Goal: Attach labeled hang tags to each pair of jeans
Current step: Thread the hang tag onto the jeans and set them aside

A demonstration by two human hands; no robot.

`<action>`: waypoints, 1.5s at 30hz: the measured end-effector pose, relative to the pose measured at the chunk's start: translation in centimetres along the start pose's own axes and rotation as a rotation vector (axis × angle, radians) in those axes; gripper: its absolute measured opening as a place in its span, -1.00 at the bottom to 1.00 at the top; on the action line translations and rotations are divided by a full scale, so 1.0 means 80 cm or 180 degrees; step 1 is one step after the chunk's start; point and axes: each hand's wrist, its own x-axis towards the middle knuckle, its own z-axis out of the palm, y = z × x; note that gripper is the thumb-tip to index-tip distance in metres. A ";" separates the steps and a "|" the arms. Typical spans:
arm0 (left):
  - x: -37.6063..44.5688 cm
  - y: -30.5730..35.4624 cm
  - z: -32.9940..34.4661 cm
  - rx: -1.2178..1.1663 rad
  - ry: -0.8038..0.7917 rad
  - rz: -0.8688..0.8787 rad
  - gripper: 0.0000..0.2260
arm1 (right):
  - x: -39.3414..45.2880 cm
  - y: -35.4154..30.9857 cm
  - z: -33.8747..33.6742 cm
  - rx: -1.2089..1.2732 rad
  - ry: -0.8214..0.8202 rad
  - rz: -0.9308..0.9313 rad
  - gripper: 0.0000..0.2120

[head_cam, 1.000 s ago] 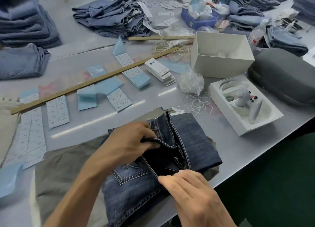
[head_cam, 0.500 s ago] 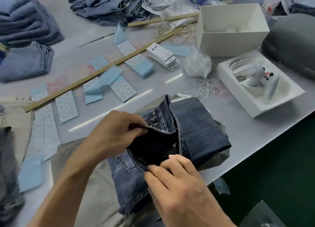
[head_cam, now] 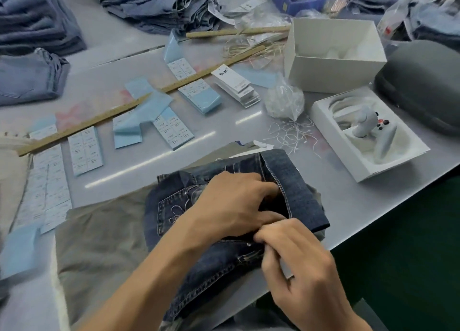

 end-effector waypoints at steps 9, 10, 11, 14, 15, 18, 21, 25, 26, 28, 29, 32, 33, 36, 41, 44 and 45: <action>-0.049 -0.023 0.011 0.0279 0.0347 -0.0244 -0.72 | -0.006 0.043 -0.018 -0.0824 -0.0368 0.0227 -0.77; -0.051 -0.021 0.012 0.0202 0.0380 -0.0253 -0.72 | -0.008 0.043 -0.018 -0.0825 -0.0377 0.0172 -0.78; -0.051 -0.020 0.012 0.0111 0.0394 -0.0259 -0.72 | -0.010 0.043 -0.019 -0.0806 -0.0374 0.0134 -0.80; -0.031 -0.011 0.008 -0.0113 0.0480 -0.0477 -0.57 | -0.016 0.041 -0.020 -0.0745 -0.0360 0.0016 -0.84; -0.017 -0.006 0.009 -0.0062 0.0567 -0.0651 -0.51 | -0.017 0.040 -0.021 -0.0731 -0.0369 -0.0023 -0.85; 0.022 0.009 0.023 0.0190 0.0294 -0.1162 -0.49 | -0.015 0.043 -0.028 -0.0735 -0.0463 -0.0062 -0.84; 0.026 0.010 0.042 -0.0310 0.0054 -0.1481 -0.66 | -0.004 0.048 -0.033 -0.0784 -0.0574 -0.0020 -0.82; -0.002 -0.005 0.050 -0.1171 0.0618 -0.1694 -0.81 | 0.014 0.052 -0.032 -0.0691 -0.0667 -0.0015 -0.79; -0.012 -0.010 0.050 -0.1597 0.0750 -0.1632 -0.82 | 0.018 0.053 -0.031 -0.0649 -0.0741 -0.0014 -0.77; -0.031 -0.021 0.044 -0.2556 0.1011 -0.1601 -0.84 | 0.030 0.060 -0.030 -0.0568 -0.0818 0.0047 -0.76; -0.041 -0.027 0.042 -0.2990 0.1145 -0.1647 -0.83 | 0.037 0.063 -0.031 -0.0533 -0.0810 0.0091 -0.76; -0.066 -0.039 0.041 -0.3819 0.1390 -0.1707 -0.73 | 0.054 0.070 -0.035 -0.0326 -0.0801 0.0180 -0.78; -0.068 -0.040 0.041 -0.3965 0.1396 -0.1650 -0.72 | 0.057 0.069 -0.036 -0.0314 -0.0846 0.0185 -0.79; -0.068 -0.037 0.039 -0.3928 0.1432 -0.1687 -0.81 | 0.063 0.061 -0.032 -0.0380 -0.1007 0.0356 -0.81; -0.063 -0.032 0.036 -0.3935 0.1369 -0.1779 -0.85 | 0.092 0.056 -0.003 -0.0370 -0.1511 0.0975 -0.62; -0.069 -0.033 0.034 -0.4451 0.1595 -0.1904 -0.85 | 0.100 0.053 0.020 0.0052 -0.1552 0.1071 -0.79; -0.071 -0.033 0.034 -0.4582 0.1660 -0.1965 -0.85 | 0.100 0.055 0.025 0.0222 -0.1551 0.1204 -0.84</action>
